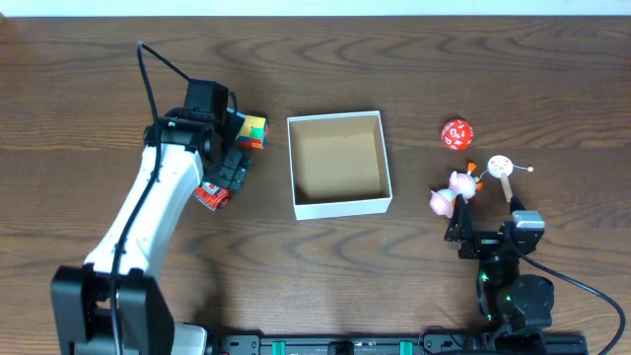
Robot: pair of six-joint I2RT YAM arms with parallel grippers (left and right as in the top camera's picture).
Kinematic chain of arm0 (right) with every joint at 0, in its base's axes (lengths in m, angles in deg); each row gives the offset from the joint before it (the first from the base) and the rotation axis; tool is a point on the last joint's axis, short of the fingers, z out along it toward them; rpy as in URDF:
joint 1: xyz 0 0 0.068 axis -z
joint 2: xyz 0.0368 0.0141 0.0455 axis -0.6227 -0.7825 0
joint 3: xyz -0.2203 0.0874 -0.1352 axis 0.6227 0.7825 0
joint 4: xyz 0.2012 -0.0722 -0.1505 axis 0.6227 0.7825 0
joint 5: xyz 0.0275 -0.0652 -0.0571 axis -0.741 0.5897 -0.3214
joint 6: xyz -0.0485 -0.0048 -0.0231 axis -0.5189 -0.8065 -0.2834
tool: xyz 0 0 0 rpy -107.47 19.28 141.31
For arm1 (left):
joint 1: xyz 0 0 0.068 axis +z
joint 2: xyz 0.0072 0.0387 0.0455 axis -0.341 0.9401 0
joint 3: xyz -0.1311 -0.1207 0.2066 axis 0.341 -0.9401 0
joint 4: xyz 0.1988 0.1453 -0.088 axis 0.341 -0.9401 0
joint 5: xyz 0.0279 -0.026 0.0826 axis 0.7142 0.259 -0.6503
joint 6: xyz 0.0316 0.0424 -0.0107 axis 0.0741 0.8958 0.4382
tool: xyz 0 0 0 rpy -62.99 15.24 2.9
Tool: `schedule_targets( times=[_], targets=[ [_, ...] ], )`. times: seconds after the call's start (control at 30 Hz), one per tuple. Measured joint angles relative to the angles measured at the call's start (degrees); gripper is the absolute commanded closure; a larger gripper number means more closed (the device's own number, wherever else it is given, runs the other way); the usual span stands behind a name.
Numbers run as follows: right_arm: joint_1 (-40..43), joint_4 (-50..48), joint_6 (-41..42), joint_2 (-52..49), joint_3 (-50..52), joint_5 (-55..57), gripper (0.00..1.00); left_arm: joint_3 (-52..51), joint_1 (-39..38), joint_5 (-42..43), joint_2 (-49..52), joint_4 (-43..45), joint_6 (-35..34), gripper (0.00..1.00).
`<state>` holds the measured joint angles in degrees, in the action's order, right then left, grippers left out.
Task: Pack container
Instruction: 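Lower the left gripper and grasp the red fire truck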
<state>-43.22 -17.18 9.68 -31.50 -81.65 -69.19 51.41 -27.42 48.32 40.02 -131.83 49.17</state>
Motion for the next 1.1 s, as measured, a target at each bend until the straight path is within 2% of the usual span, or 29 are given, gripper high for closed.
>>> schedule_targets(
  times=[0.3,0.5,0.67,1.1],
  targets=[
    [0.00,0.00,0.00,0.00,0.00,0.00,0.01,0.00,3.89,0.79,3.61,1.90,2.93,0.05],
    [0.00,0.02,0.00,0.00,0.00,0.00,0.01,0.00,3.96,7.76,4.50,0.85,6.34,0.05],
    [0.00,0.00,0.00,0.00,0.00,0.00,0.01,0.00,3.96,10.32,4.50,-0.22,7.67,0.03],
    [0.00,0.00,-0.02,0.00,0.00,0.00,0.01,-2.97,3.96,11.23,4.50,2.36,9.16,0.02]
  ],
)
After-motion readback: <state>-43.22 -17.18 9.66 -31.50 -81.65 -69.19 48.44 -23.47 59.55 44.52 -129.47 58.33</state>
